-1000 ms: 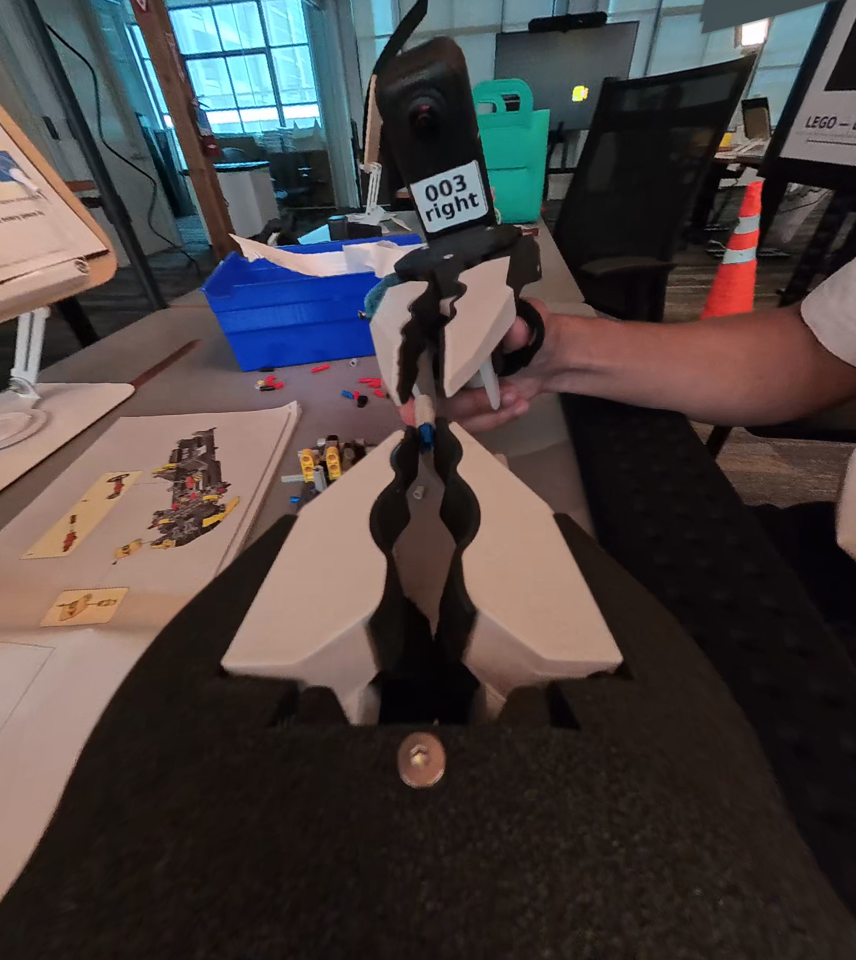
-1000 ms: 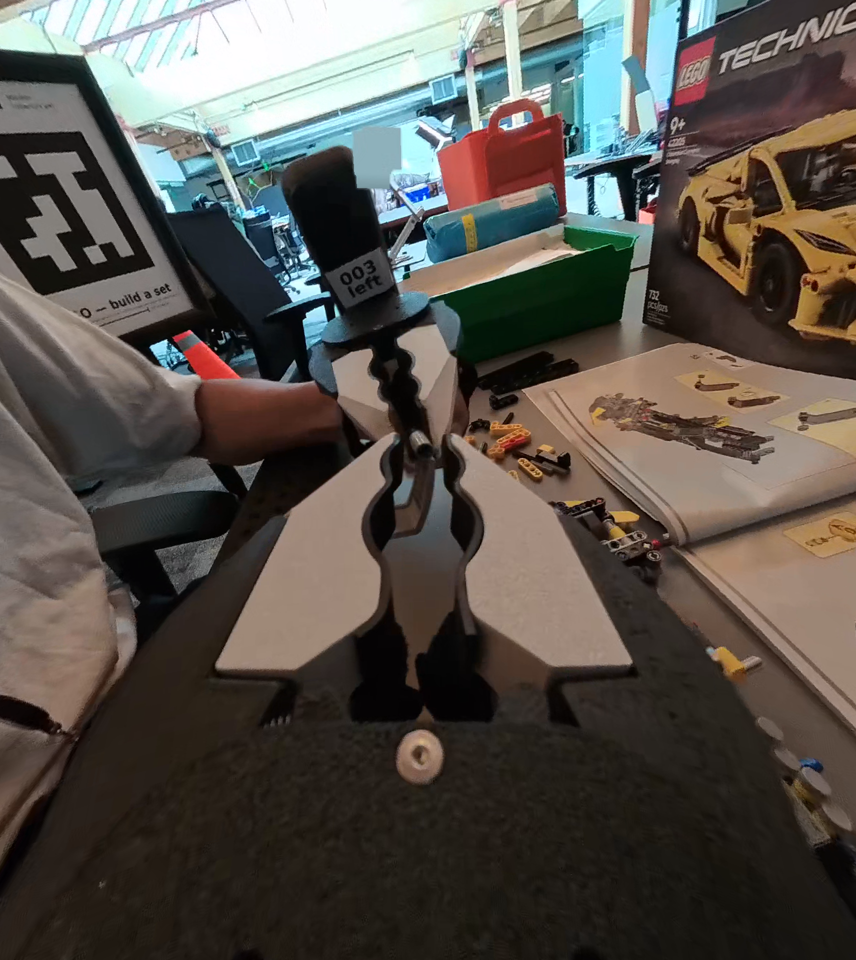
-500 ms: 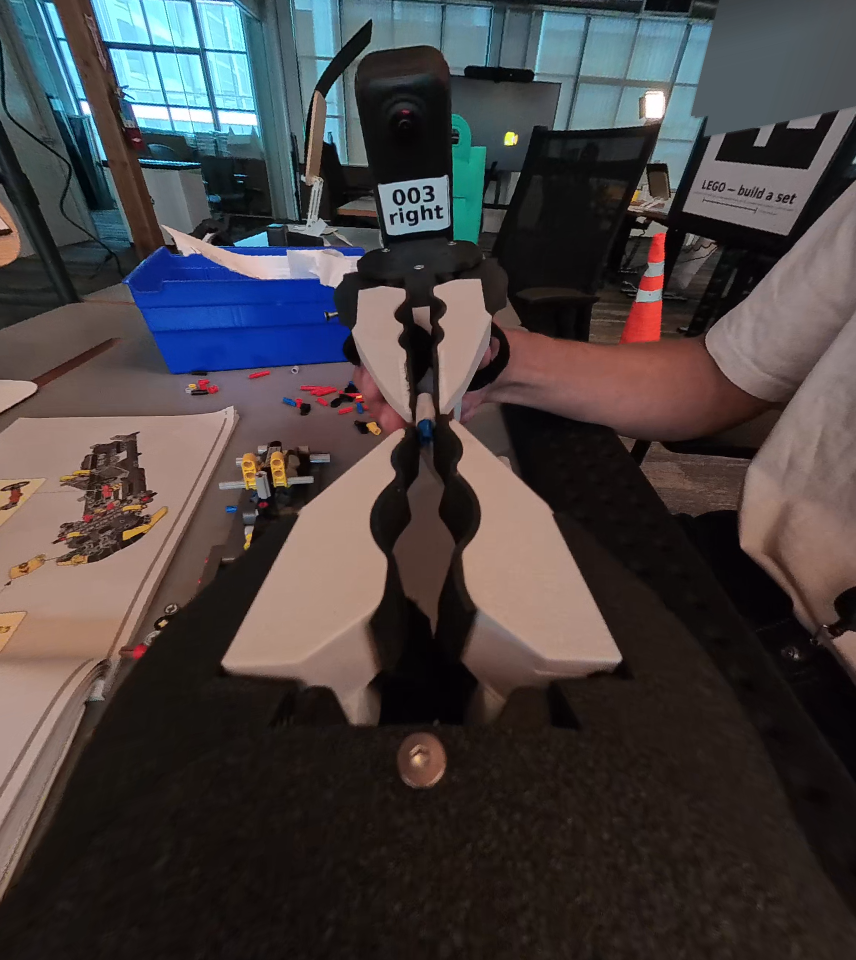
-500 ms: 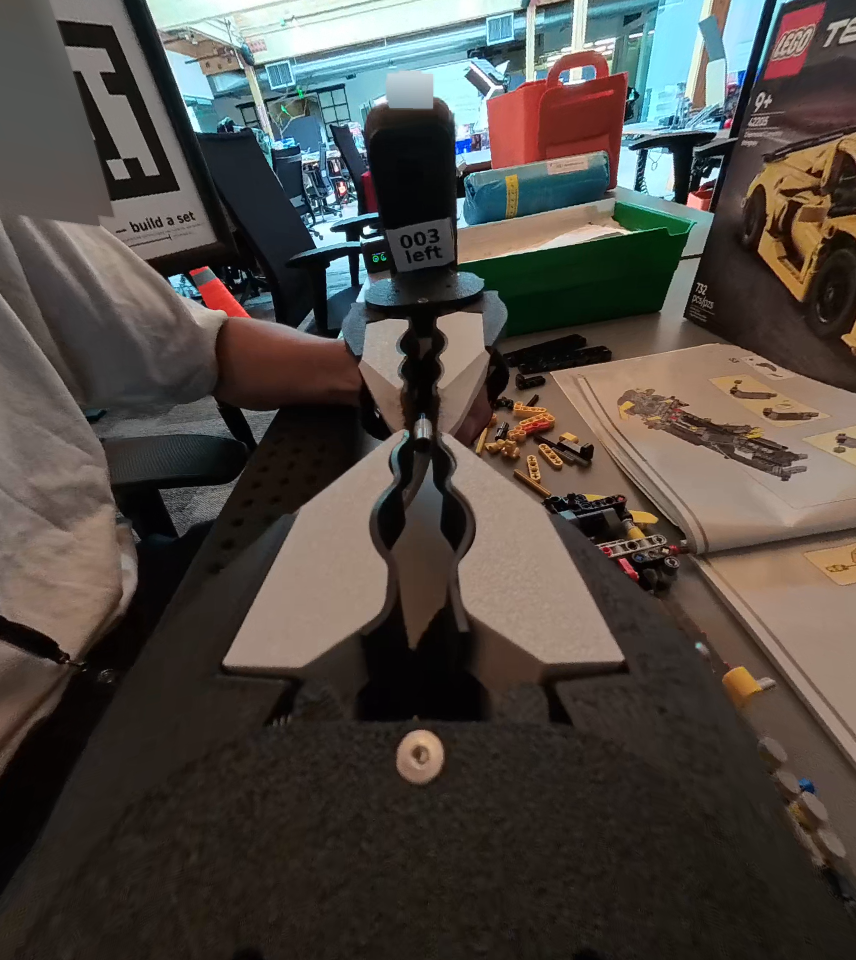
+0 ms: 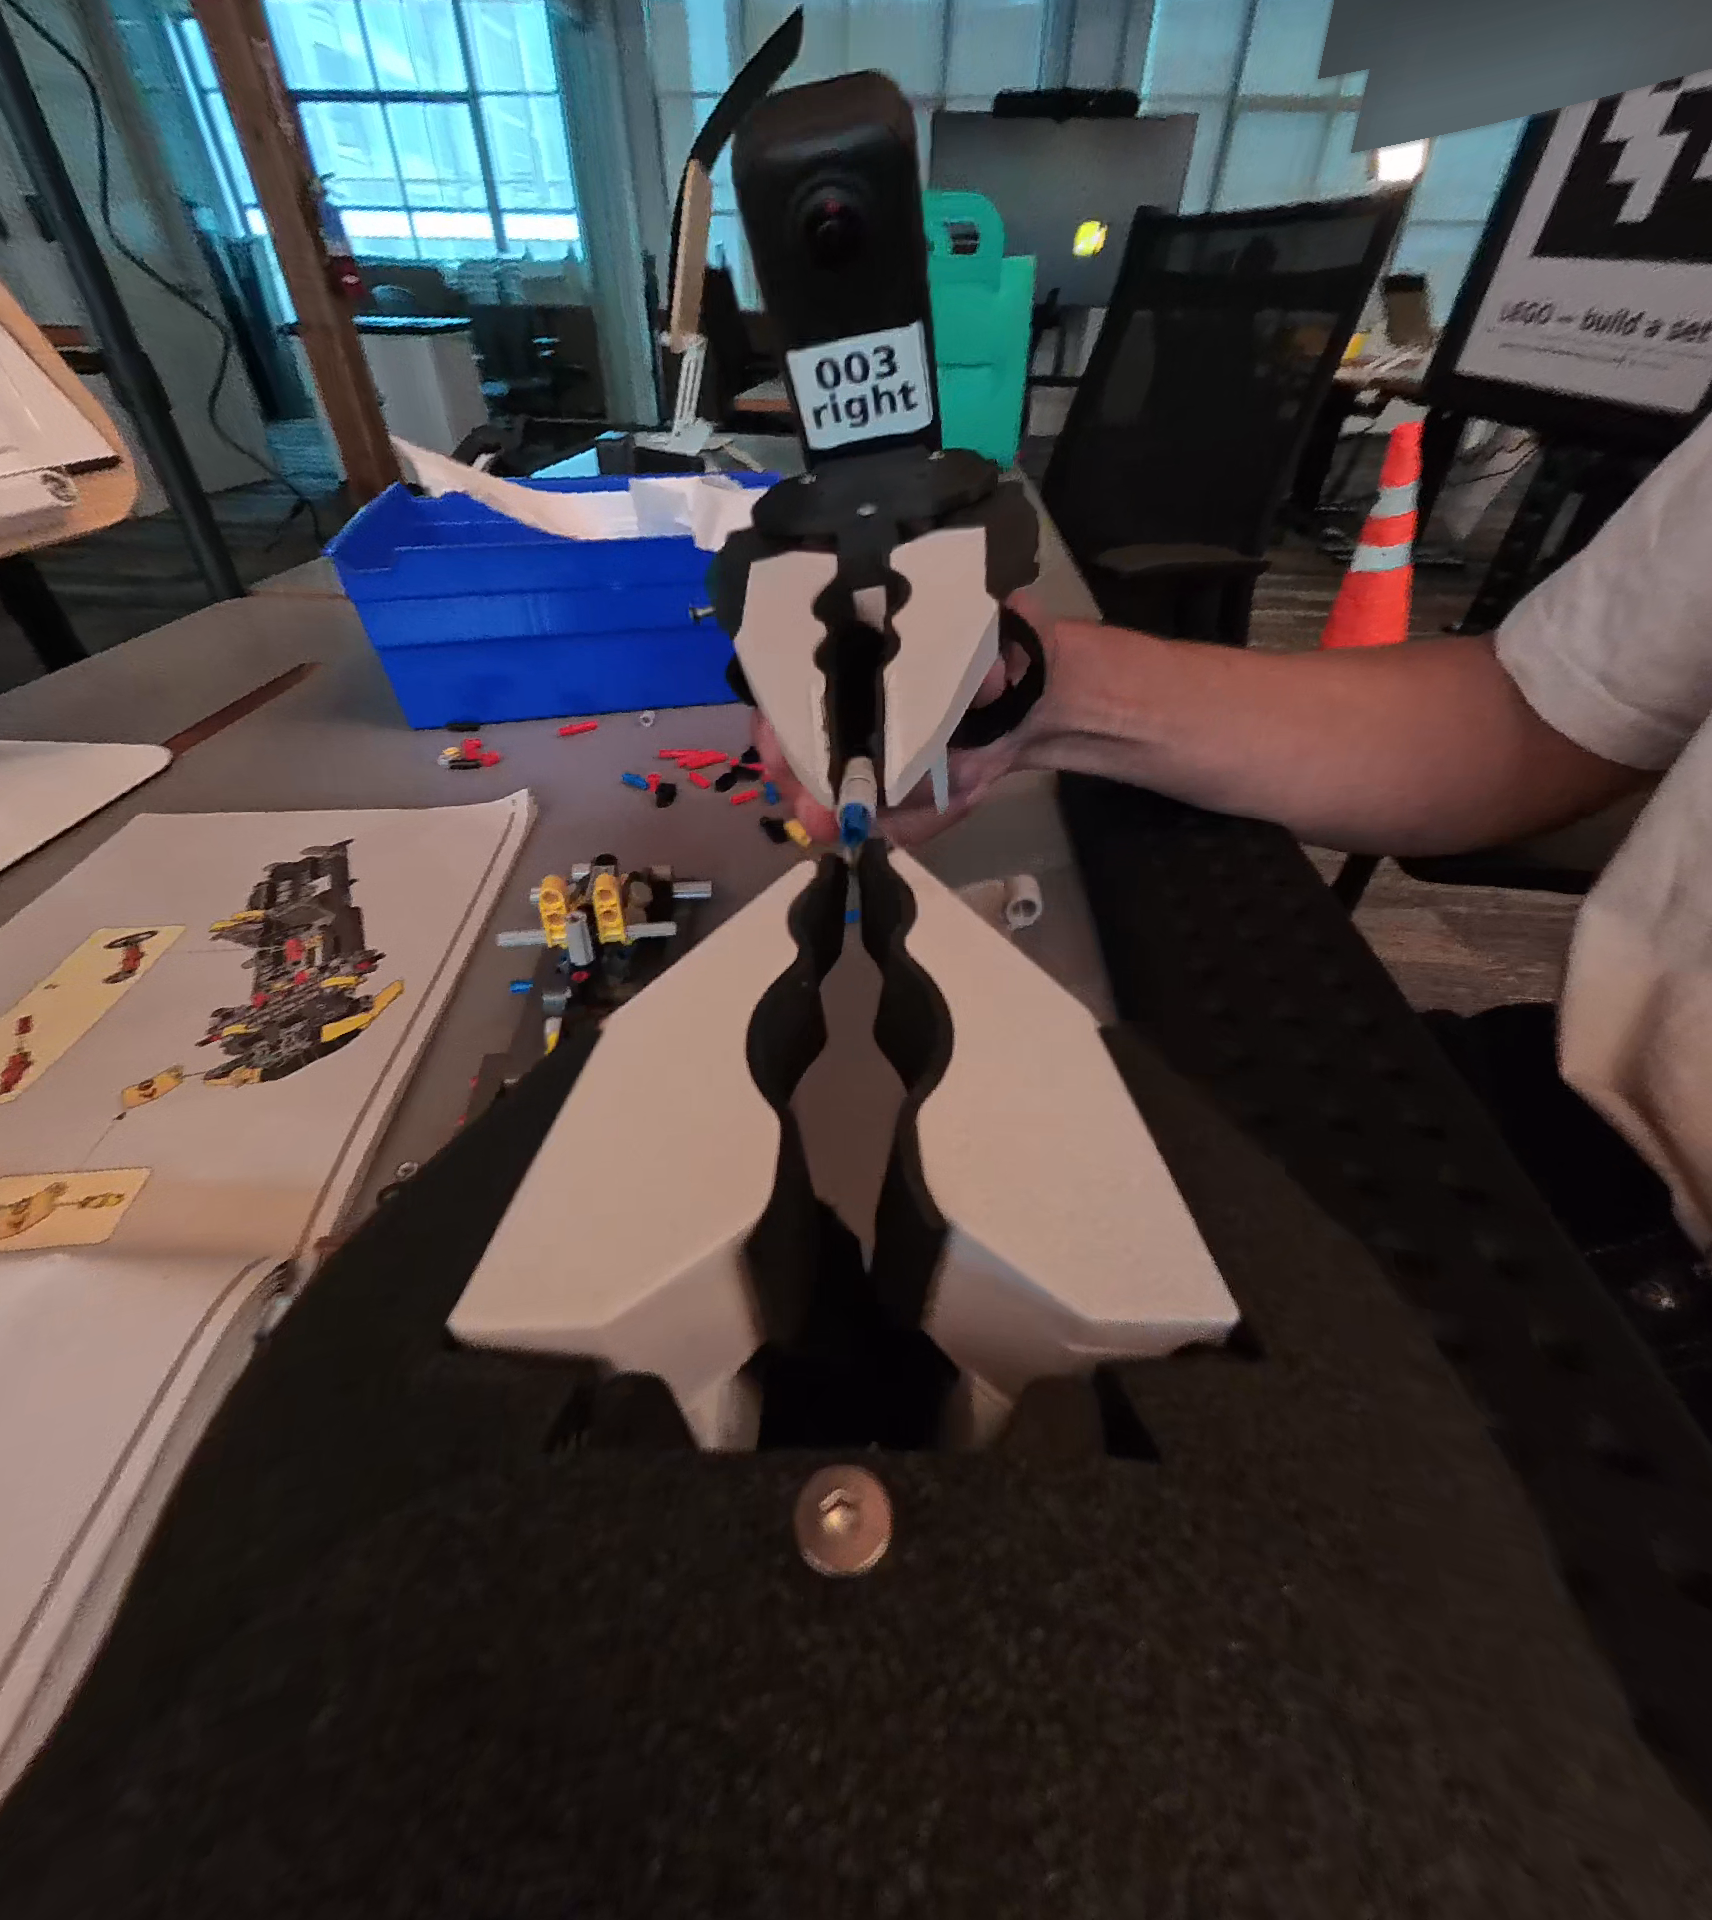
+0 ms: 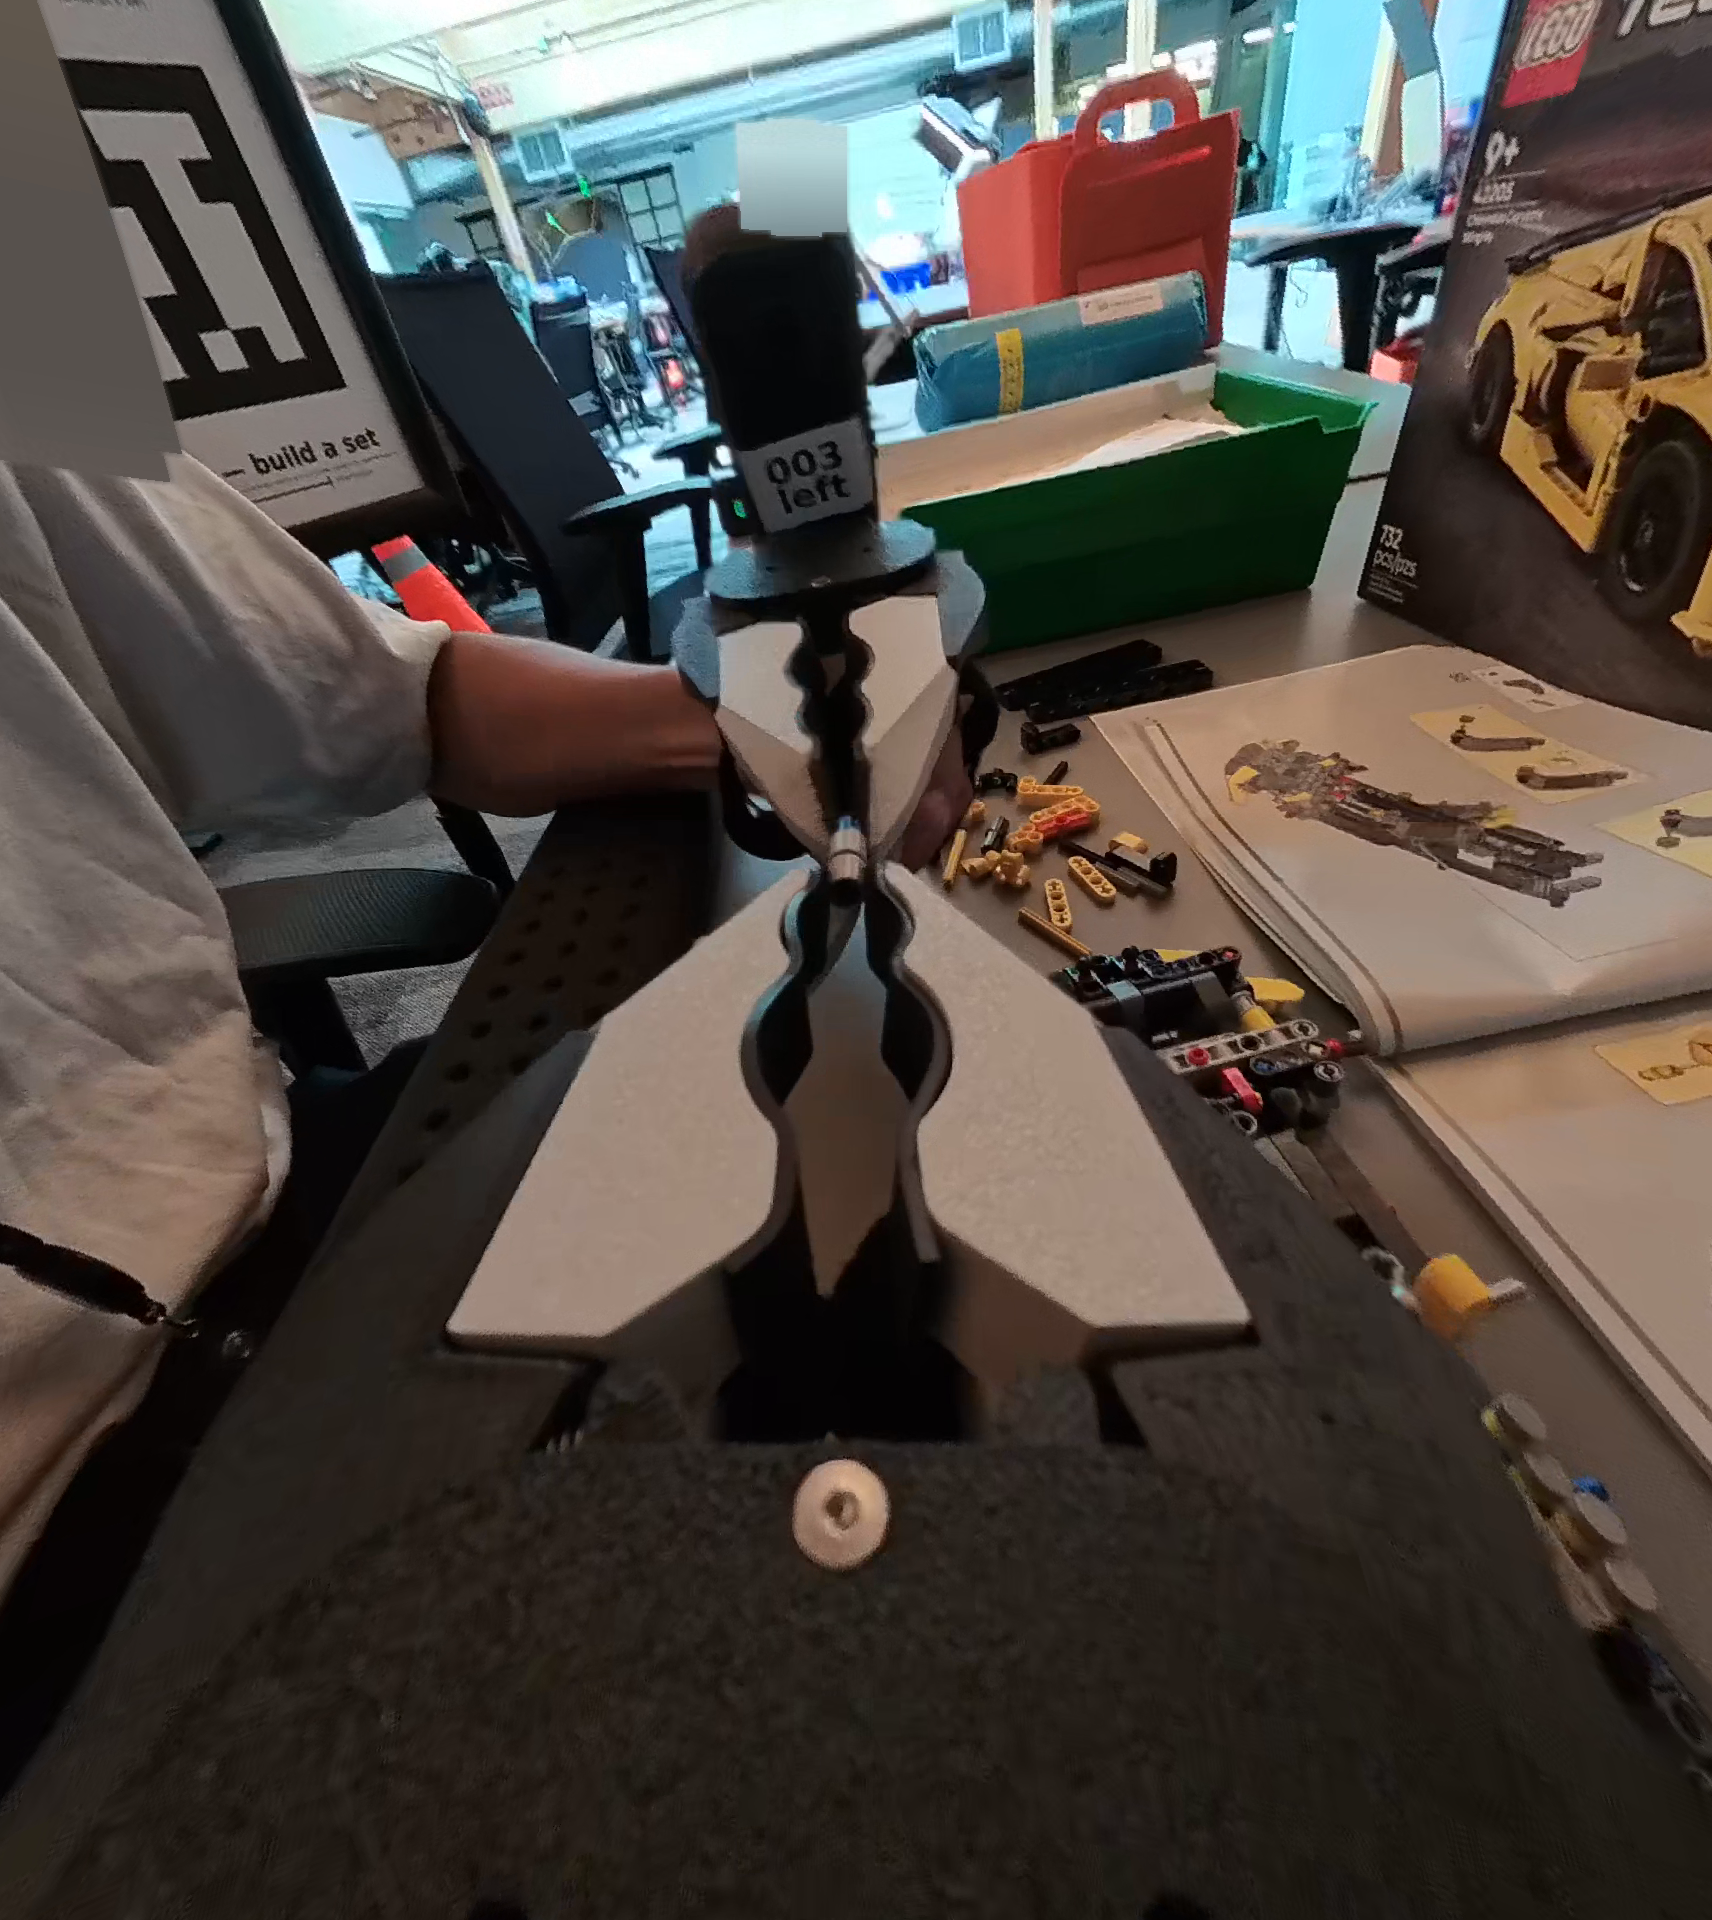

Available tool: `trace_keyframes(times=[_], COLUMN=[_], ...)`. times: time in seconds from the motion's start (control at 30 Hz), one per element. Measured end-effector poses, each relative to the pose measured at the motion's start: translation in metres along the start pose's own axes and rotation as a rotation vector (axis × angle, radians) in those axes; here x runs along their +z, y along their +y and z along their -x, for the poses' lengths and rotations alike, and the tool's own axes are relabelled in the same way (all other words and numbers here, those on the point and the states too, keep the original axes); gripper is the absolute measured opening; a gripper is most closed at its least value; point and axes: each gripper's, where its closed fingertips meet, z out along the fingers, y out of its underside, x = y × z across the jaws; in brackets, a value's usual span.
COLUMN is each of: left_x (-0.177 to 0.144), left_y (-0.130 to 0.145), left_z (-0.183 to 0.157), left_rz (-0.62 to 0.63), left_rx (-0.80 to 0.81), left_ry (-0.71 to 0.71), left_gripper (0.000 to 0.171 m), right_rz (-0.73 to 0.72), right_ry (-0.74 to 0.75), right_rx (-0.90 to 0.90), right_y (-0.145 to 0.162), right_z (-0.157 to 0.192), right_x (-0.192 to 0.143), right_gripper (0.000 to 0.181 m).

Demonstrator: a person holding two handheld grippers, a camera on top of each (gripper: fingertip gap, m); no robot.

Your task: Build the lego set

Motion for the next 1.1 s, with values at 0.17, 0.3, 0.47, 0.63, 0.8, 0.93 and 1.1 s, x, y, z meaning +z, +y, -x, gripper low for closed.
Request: trace_keyframes(times=[0.17,0.3,0.47,0.63,0.8,0.93,1.1], left_x=[0.003,0.003,0.002,0.001,0.002,0.002,0.002], left_y=[0.004,0.006,0.007,0.007,0.006,0.008,0.009], left_z=[-0.001,-0.001,-0.002,-0.005,-0.006,-0.006,-0.006], left_rz=[0.034,0.051,0.062,0.045,0.037,0.051,0.055], left_rx=[0.046,0.037,0.056,0.052,0.06,0.078,0.082], left_ry=[-0.024,-0.016,-0.003,0.024,0.025,0.018,0.015], left_gripper=[0.004,0.002,0.002,0.002,0.002,0.002,0.001], right_rz=[0.029,0.062,0.061,0.059,0.055,0.068,0.074], right_ry=[-0.001,0.002,-0.008,-0.03,-0.039,-0.037,-0.037], right_rx=[0.012,0.011,0.018,0.018,0.032,0.025,0.028], right_y=[0.006,0.012,0.012,0.012,0.012,0.014,0.015], right_z=[-0.001,-0.001,0.0,0.003,0.004,0.003,0.002], right_x=[0.0,0.003,0.004,0.003,0.002,0.001,0.0], right_gripper=[0.007,0.007,0.007,0.006,0.006,0.006,0.006])
